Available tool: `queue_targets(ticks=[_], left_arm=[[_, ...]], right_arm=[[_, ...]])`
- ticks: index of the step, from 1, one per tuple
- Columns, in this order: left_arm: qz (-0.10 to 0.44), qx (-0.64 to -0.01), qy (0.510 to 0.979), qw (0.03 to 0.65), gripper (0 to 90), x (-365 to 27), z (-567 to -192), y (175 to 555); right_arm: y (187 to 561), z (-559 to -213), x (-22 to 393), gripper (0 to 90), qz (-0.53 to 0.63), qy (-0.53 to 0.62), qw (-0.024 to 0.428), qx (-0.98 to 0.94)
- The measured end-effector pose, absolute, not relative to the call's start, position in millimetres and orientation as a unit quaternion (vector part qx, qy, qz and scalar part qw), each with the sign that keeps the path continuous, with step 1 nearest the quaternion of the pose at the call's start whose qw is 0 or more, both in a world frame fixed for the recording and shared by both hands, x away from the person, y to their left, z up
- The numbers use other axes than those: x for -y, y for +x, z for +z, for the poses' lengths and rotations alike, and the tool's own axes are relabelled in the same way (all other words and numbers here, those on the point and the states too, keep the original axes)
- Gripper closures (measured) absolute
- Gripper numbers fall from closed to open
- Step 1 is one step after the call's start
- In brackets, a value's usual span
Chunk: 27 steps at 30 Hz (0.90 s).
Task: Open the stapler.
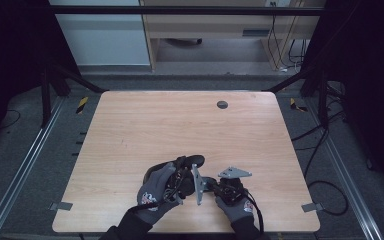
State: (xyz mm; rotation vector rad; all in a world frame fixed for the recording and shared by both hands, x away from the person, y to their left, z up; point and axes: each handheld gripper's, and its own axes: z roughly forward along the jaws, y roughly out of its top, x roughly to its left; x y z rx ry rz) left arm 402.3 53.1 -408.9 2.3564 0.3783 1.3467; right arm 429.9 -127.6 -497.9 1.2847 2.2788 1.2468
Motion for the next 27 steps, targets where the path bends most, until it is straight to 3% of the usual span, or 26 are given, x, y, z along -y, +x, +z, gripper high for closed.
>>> queue_targets(ticks=[27], left_arm=[[0.462,-0.188,0.829,0.254,60.1,-80,-388,404]], right_arm=[[431,-498,128,90.0,0.425,0.443,0.119,-0.780]])
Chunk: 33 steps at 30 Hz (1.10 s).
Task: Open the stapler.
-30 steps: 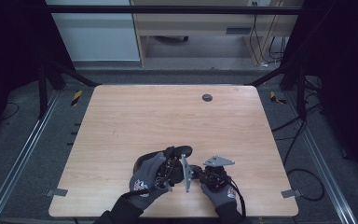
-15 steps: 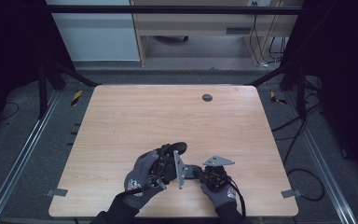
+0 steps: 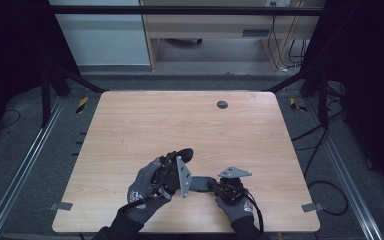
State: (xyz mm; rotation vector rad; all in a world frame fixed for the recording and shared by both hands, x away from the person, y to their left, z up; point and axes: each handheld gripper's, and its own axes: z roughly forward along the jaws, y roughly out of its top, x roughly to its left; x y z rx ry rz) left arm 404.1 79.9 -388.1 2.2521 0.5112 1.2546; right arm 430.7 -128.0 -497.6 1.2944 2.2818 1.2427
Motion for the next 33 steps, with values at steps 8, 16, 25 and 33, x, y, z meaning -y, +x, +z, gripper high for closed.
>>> queue_targets(ticks=[8,16,25,33], left_arm=[[0.458,-0.201,0.825,0.263,60.1,-88,-383,405],[0.453,-0.214,0.822,0.272,59.9,-96,-378,404],[0.452,-0.222,0.818,0.278,59.7,-103,-375,404],[0.444,-0.238,0.812,0.293,59.4,-113,-371,405]], right_arm=[[430,-497,128,90.0,0.424,0.444,0.118,-0.781],[430,-497,128,90.0,0.424,0.444,0.118,-0.781],[430,-497,128,90.0,0.424,0.443,0.119,-0.781],[430,-497,128,90.0,0.424,0.443,0.119,-0.781]])
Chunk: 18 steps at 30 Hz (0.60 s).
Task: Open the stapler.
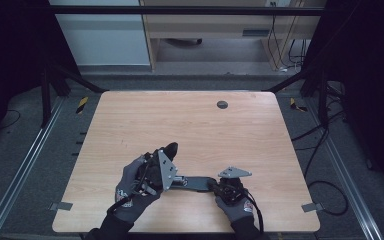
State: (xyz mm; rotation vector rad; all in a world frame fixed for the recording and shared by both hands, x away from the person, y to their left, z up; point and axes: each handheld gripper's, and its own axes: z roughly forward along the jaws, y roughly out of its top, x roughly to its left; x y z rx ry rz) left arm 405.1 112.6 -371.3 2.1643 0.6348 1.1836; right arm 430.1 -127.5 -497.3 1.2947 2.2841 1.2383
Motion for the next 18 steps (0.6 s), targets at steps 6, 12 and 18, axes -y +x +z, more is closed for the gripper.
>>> queue_targets(ticks=[6,12,18], left_arm=[[0.443,-0.245,0.810,0.297,59.2,-118,-369,405],[0.443,-0.255,0.805,0.302,58.9,-126,-367,405],[0.444,-0.261,0.801,0.305,58.6,-131,-366,405]], right_arm=[[430,-497,127,90.0,0.423,0.443,0.119,-0.781],[430,-497,127,90.0,0.423,0.443,0.119,-0.781],[430,-497,128,90.0,0.424,0.443,0.117,-0.781]])
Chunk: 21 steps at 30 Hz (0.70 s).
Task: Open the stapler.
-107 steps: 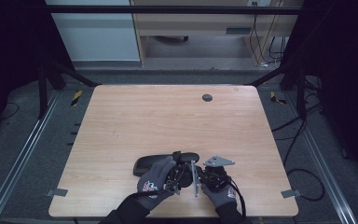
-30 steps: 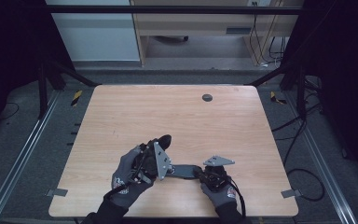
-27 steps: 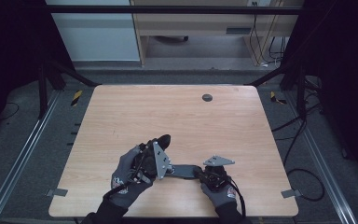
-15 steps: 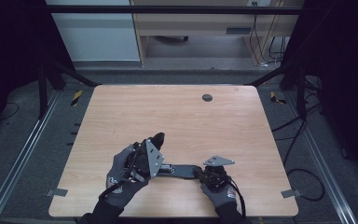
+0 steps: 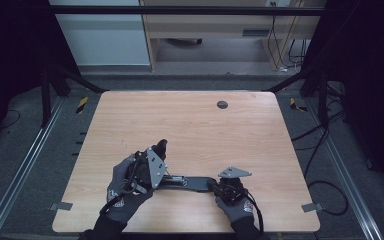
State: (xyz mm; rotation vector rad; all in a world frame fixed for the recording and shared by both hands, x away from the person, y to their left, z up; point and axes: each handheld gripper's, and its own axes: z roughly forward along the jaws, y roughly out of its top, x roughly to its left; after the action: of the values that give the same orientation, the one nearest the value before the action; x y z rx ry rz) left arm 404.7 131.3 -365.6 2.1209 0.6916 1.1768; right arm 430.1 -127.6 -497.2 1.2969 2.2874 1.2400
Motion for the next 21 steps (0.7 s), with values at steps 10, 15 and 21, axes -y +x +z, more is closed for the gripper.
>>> queue_targets(ticks=[10,15,21], left_arm=[[0.448,-0.278,0.792,0.309,58.0,-142,-363,404],[0.447,-0.287,0.786,0.317,57.6,-149,-362,405],[0.448,-0.295,0.781,0.320,56.9,-157,-362,404]], right_arm=[[430,-497,128,90.0,0.424,0.443,0.117,-0.781],[430,-497,128,90.0,0.424,0.443,0.117,-0.781],[430,-497,128,90.0,0.424,0.443,0.116,-0.781]])
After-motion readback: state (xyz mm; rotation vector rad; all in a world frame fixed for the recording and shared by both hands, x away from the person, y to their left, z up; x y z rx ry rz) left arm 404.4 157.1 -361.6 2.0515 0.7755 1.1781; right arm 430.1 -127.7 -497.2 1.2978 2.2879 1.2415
